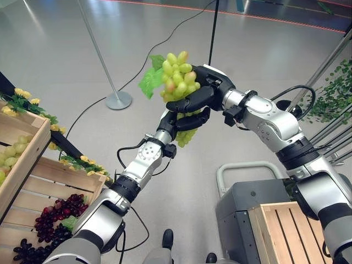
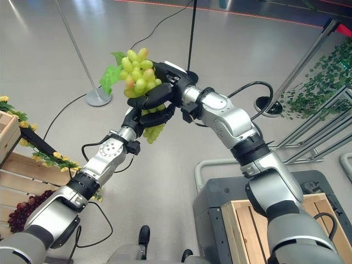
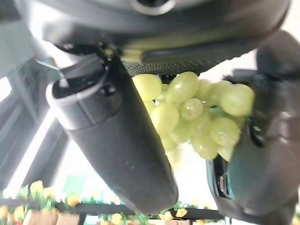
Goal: Pick up the fruits from the basket on one side to the basket on the other side
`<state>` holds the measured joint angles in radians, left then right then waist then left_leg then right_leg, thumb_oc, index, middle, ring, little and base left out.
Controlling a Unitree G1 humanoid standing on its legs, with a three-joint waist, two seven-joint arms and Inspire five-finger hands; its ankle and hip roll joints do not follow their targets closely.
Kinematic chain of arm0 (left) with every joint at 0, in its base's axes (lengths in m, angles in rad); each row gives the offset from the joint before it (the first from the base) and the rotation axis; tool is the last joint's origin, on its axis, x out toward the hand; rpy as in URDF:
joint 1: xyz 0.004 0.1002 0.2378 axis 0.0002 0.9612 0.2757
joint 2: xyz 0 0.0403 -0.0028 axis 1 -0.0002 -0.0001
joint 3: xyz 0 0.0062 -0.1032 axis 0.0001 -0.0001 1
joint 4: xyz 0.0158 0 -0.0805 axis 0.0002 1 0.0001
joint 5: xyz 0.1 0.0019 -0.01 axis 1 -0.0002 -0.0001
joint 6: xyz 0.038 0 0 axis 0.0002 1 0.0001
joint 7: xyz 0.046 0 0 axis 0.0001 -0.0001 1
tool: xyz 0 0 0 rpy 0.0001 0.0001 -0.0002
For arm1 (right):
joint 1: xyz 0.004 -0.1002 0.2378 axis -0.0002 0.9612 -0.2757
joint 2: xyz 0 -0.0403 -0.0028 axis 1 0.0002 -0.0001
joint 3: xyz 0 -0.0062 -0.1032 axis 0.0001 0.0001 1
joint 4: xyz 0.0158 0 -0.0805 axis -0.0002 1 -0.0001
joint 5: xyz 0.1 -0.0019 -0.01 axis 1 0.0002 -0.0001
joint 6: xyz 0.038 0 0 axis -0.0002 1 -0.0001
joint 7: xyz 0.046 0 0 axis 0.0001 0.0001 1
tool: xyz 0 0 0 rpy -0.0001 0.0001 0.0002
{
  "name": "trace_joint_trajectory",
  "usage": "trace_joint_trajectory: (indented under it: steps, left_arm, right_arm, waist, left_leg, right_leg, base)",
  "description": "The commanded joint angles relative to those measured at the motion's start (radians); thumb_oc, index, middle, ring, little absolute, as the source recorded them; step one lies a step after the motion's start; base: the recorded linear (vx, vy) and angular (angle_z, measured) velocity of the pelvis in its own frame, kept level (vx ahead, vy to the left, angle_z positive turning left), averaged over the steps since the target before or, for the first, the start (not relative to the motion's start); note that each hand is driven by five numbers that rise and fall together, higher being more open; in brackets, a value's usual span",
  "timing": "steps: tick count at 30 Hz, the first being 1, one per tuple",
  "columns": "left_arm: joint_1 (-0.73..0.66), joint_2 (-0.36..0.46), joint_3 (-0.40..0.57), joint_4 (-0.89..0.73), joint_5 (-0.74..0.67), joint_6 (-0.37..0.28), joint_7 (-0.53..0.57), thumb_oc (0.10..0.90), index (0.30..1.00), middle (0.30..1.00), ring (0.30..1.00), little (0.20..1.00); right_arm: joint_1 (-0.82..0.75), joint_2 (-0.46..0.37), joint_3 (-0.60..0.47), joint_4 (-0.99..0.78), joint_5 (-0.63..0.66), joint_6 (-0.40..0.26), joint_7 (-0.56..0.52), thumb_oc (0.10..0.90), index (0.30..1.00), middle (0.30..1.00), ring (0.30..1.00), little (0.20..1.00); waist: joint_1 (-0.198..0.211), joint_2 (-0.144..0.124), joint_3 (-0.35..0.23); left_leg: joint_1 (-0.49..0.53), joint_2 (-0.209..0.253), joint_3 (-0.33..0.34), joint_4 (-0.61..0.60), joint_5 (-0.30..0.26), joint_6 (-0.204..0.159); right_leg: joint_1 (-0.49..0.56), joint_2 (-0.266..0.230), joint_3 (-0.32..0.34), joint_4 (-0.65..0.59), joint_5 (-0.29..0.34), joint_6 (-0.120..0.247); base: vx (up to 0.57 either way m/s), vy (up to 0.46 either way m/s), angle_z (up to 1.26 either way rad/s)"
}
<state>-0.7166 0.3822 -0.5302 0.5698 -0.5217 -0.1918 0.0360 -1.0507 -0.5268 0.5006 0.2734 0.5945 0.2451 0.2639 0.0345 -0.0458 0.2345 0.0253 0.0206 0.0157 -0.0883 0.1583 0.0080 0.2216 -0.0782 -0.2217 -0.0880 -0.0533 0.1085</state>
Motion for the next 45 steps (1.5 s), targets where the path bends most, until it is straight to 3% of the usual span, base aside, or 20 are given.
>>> trace_joint_trajectory:
  steps: [1, 6, 15, 19, 22, 25, 34, 36, 38, 39, 40, 41, 43, 44, 45]
  left_arm:
    - [-0.017, -0.053, 0.069, 0.025, 0.031, -0.125, 0.021, 0.400, 0.300, 0.300, 0.300, 0.300]
    - [-0.009, -0.031, 0.100, 0.021, 0.033, -0.124, 0.021, 0.400, 0.300, 0.300, 0.300, 0.300]
    - [0.045, 0.013, 0.149, 0.009, 0.013, -0.115, -0.017, 0.400, 0.300, 0.300, 0.300, 0.300]
    - [0.116, 0.012, 0.175, -0.040, 0.040, -0.107, -0.021, 0.400, 0.300, 0.300, 0.300, 0.300]
    - [0.178, 0.011, 0.187, -0.103, 0.053, -0.105, -0.011, 0.400, 0.300, 0.300, 0.300, 0.300]
    - [0.253, 0.007, 0.208, -0.197, 0.072, -0.080, 0.001, 0.400, 0.300, 0.300, 0.300, 0.300]
    - [0.432, 0.056, 0.245, -0.431, 0.108, -0.012, -0.012, 0.400, 0.300, 0.300, 0.300, 0.300]
    - [0.433, 0.065, 0.237, -0.462, 0.100, -0.011, -0.045, 0.400, 0.300, 0.300, 0.300, 0.300]
    - [0.398, 0.066, 0.203, -0.464, 0.088, -0.022, -0.100, 0.400, 0.300, 0.300, 0.300, 0.300]
    - [0.392, 0.066, 0.199, -0.462, 0.087, -0.024, -0.105, 0.400, 0.300, 0.300, 0.300, 0.300]
    - [0.343, 0.072, 0.168, -0.453, 0.067, -0.030, -0.117, 0.400, 0.300, 0.300, 0.300, 0.300]
    - [0.332, 0.074, 0.163, -0.453, 0.061, -0.025, -0.105, 0.400, 0.300, 0.300, 0.300, 0.300]
    - [0.335, 0.086, 0.164, -0.501, 0.077, -0.004, -0.093, 0.400, 0.300, 0.300, 0.300, 0.300]
    - [0.357, 0.113, 0.187, -0.543, 0.066, 0.001, -0.109, 0.400, 0.300, 0.300, 0.300, 0.300]
    - [0.368, 0.122, 0.196, -0.554, 0.060, -0.002, -0.111, 0.400, 0.300, 0.300, 0.300, 0.300]
  right_arm:
    - [-0.067, -0.008, 0.052, -0.042, -0.148, -0.193, 0.029, 0.800, 0.900, 0.900, 0.900, 0.900]
    - [-0.082, -0.089, 0.078, -0.090, -0.226, -0.174, 0.047, 0.800, 0.900, 0.900, 0.900, 0.900]
    - [0.038, -0.165, 0.001, -0.155, -0.100, -0.192, 0.047, 0.800, 0.900, 0.900, 0.900, 0.900]
    - [0.202, -0.101, -0.105, -0.207, -0.013, -0.254, -0.009, 0.800, 0.900, 0.900, 0.900, 0.900]
    - [0.333, -0.024, -0.164, -0.238, -0.008, -0.314, -0.066, 0.800, 0.900, 0.900, 0.900, 0.900]
    - [0.480, 0.031, -0.202, -0.253, -0.009, -0.363, -0.056, 0.800, 0.900, 0.900, 0.900, 0.900]
    - [0.681, 0.104, -0.172, -0.231, 0.039, -0.406, -0.127, 0.800, 0.900, 0.900, 0.900, 0.900]
    - [0.724, 0.105, -0.177, -0.222, 0.039, -0.429, -0.170, 0.800, 0.900, 0.900, 0.900, 0.900]
    - [0.772, 0.110, -0.206, -0.205, 0.005, -0.437, -0.242, 0.800, 0.900, 0.900, 0.900, 0.900]
    - [0.775, 0.110, -0.208, -0.203, 0.002, -0.438, -0.249, 0.800, 0.900, 0.900, 0.900, 0.900]
    - [0.785, 0.120, -0.216, -0.134, -0.006, -0.459, -0.262, 0.800, 0.900, 0.900, 0.900, 0.900]
    - [0.799, 0.128, -0.223, -0.116, -0.001, -0.461, -0.256, 0.800, 0.900, 0.900, 0.900, 0.900]
    - [0.875, 0.131, -0.242, -0.130, 0.027, -0.471, -0.230, 0.800, 0.900, 0.900, 0.900, 0.900]
    - [0.968, 0.157, -0.249, -0.164, -0.001, -0.485, -0.216, 0.800, 0.900, 0.900, 0.900, 0.900]
    - [0.991, 0.166, -0.250, -0.167, -0.013, -0.480, -0.215, 0.800, 0.900, 0.900, 0.900, 0.900]
  waist:
    - [0.007, -0.018, -0.230]
    - [-0.002, -0.021, -0.226]
    - [-0.014, -0.019, -0.212]
    - [-0.011, -0.009, -0.198]
    - [-0.004, 0.002, -0.188]
    - [0.009, 0.013, -0.181]
    - [0.086, 0.035, -0.154]
    - [0.082, 0.039, -0.140]
    - [0.055, 0.036, -0.115]
    - [0.052, 0.035, -0.114]
    - [0.038, 0.050, -0.095]
    - [0.041, 0.056, -0.092]
    - [0.046, 0.063, -0.090]
    - [0.025, 0.080, -0.076]
    - [0.018, 0.080, -0.069]
  left_leg:
    - [0.104, 0.081, 0.023, 0.001, -0.140, -0.096]
    - [0.108, 0.083, 0.028, 0.001, -0.139, -0.095]
    - [0.115, 0.088, 0.036, 0.001, -0.144, -0.096]
    - [0.116, 0.090, 0.032, 0.001, -0.147, -0.094]
    - [0.115, 0.089, 0.023, 0.001, -0.148, -0.091]
    - [0.111, 0.089, 0.014, 0.001, -0.147, -0.088]
    - [0.073, 0.088, -0.028, 0.005, -0.109, -0.095]
    - [0.058, 0.067, 0.031, 0.039, -0.114, -0.091]
    - [0.034, 0.059, 0.160, 0.114, -0.134, -0.093]
    - [0.028, 0.058, 0.167, 0.117, -0.132, -0.092]
    - [0.046, 0.067, 0.204, 0.066, -0.110, -0.078]
    - [0.042, 0.053, 0.181, 0.060, -0.106, -0.066]
    - [0.024, 0.012, 0.115, 0.056, -0.098, -0.021]
    - [0.034, 0.008, 0.109, 0.044, -0.093, 0.001]
    - [0.041, 0.003, 0.099, 0.040, -0.092, 0.003]
  right_leg:
    - [-0.065, -0.045, 0.033, 0.001, 0.063, -0.003]
    - [-0.061, -0.044, 0.038, 0.001, 0.062, -0.003]
    - [-0.056, -0.046, 0.040, 0.001, 0.060, 0.002]
    - [-0.055, -0.047, 0.037, 0.001, 0.059, 0.002]
    - [-0.057, -0.048, 0.034, 0.001, 0.058, 0.002]
    - [-0.059, -0.049, 0.025, 0.001, 0.057, 0.003]
    - [-0.062, -0.032, -0.041, 0.001, 0.057, -0.013]
    - [-0.055, -0.041, -0.083, 0.001, 0.063, -0.008]
    - [-0.026, -0.066, -0.173, 0.001, 0.077, 0.005]
    - [-0.027, -0.069, -0.181, 0.002, 0.079, 0.006]
    - [-0.031, -0.090, -0.225, 0.088, 0.054, 0.016]
    - [-0.036, -0.103, -0.222, 0.147, 0.045, 0.022]
    - [-0.090, -0.146, -0.186, 0.338, 0.071, 0.059]
    - [-0.206, -0.194, -0.122, 0.584, 0.132, 0.073]
    - [-0.235, -0.197, -0.094, 0.622, 0.136, 0.070]
  base:
    - [0.00, 0.000, 0.00]
    - [0.00, 0.000, 0.00]
    - [0.01, -0.012, -0.05]
    - [0.01, -0.056, -0.01]
    - [0.02, -0.068, -0.01]
    - [0.04, -0.085, 0.01]
    - [0.06, -0.075, 0.07]
    - [0.00, 0.089, 0.23]
    - [0.00, 0.131, 0.88]
    - [-0.03, 0.273, 1.31]
    - [-0.03, 0.293, 1.12]
    - [-0.02, 0.368, 1.33]
    - [0.02, 0.249, 1.14]
    - [0.03, 0.212, 0.78]
    - [0.04, 0.159, 0.69]
